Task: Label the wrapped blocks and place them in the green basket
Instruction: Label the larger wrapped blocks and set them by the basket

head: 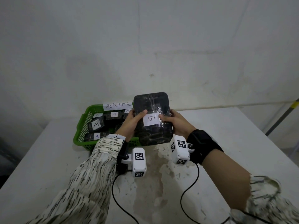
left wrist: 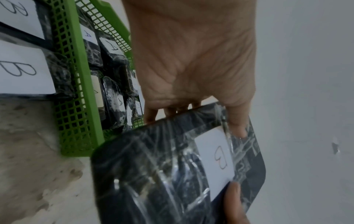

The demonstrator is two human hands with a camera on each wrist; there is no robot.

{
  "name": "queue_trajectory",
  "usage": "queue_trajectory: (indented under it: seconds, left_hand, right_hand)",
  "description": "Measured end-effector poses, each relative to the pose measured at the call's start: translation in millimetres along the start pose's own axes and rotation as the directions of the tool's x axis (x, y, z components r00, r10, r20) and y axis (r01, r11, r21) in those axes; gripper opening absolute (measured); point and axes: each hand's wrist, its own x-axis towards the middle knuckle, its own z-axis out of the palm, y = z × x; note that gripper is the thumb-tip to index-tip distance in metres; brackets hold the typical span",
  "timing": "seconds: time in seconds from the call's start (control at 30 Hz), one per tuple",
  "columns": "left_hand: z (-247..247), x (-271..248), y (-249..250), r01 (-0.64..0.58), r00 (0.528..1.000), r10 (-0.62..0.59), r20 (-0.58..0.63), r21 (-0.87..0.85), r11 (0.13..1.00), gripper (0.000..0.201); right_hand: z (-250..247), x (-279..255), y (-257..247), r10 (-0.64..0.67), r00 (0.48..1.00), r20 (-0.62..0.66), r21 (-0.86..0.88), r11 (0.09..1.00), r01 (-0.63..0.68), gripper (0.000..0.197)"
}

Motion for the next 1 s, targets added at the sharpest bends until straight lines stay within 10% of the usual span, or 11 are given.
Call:
queue_trajectory:
  seconds: [1.0]
  left_hand:
    - [5,3,-2,0.026,0.999,-0.026,-0.035,0.013,1.0,0.058]
  right_hand:
    - [14,-6,-5,-0.148,0.987,-0.059,-0.058,0.988,0.145,0.052]
